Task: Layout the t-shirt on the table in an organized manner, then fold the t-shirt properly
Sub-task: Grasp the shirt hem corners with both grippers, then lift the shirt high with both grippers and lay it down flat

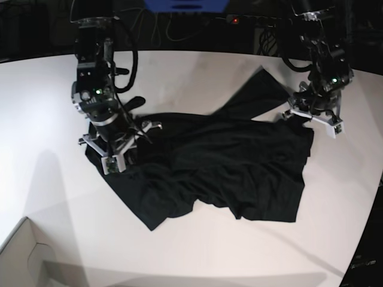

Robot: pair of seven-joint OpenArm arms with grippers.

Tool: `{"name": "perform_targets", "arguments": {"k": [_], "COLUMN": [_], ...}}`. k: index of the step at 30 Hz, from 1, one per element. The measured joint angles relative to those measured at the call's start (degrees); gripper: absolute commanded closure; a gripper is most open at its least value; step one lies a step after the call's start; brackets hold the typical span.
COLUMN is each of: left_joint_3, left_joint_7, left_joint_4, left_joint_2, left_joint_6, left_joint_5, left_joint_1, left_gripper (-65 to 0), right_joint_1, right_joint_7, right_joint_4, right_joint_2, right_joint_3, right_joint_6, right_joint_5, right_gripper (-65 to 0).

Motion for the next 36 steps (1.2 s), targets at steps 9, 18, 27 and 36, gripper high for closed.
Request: {"name": "perform_targets", "arguments": {"k": [9, 18, 27, 36], "left_joint_3": [0.04, -0.15, -0.28, -0.46], "left_joint_7": [-0.39, -4.63, 1.01, 0.13], "left_joint_4": [-1.70, -9.75, 5.49, 20.48], "left_joint_2": [0.04, 0.31, 2.64, 2.23], "left_joint_6": [-0.02, -0.15, 0.07, 0.00], "left_joint_5": [0.02, 0.00, -0.09, 0.22], "left_joint_1": [-0.85, -5.20, -3.08, -6.29], "left_gripper": [-32.9, 0.0, -0.3, -0.3], "right_joint_1": [0.02, -0.02, -0.90, 0.68], "right_joint_7": [-0.22, -0.37, 0.02, 2.82], "right_joint_4": [-0.04, -0.04, 9.90, 14.80], "right_joint_2": [0.00, 0.02, 1.05, 3.96], "right_joint_3": [0.00, 0.00, 0.20, 0.74], "right_joint_6": [0.00, 0.00, 3.76, 5.60], "right_joint_5": [0.00, 0.00, -0.07, 0.04], "right_gripper": [0.0, 0.0, 0.0, 0.0]}}
